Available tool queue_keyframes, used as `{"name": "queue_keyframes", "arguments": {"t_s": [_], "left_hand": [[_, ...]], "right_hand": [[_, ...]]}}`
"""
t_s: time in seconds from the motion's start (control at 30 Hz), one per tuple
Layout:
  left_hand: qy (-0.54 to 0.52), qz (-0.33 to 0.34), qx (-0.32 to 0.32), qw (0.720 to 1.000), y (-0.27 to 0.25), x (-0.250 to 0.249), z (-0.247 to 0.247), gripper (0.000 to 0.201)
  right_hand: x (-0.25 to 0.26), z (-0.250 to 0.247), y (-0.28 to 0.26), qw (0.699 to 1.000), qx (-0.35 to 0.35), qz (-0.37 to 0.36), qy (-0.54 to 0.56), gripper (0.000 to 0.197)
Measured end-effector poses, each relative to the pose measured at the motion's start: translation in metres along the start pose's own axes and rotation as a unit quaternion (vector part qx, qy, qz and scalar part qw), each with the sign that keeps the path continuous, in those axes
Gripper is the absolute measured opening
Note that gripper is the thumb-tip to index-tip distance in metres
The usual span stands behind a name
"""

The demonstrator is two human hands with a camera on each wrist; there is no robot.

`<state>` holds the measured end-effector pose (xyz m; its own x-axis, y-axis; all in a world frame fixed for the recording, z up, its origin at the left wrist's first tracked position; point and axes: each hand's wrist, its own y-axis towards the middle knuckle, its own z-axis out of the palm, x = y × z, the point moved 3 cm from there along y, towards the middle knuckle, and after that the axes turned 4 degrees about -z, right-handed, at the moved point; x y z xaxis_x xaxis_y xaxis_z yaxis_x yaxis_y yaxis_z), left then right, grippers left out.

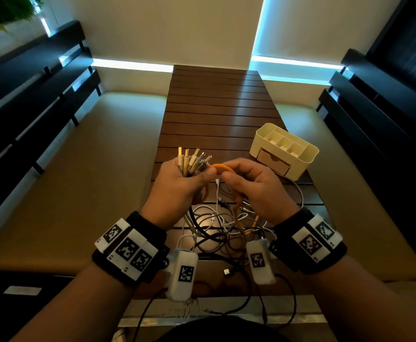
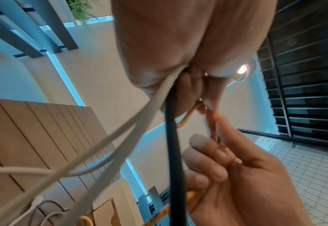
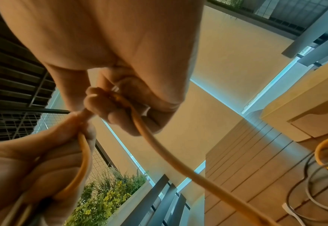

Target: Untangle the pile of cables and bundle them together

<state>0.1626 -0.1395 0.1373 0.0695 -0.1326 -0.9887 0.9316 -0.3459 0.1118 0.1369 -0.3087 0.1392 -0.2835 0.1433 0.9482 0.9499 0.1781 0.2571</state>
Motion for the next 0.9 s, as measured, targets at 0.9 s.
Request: {"name": "queue_keyframes", "arguments": {"t_s": [0.9], "left_hand": [[0.258, -0.051, 0.050, 0.963, 0.006, -0.001, 0.010, 0.016]], "right_hand": [[0.006, -0.017, 0.006, 0.972, 0.032, -0.013, -0.231, 0.007]]}}
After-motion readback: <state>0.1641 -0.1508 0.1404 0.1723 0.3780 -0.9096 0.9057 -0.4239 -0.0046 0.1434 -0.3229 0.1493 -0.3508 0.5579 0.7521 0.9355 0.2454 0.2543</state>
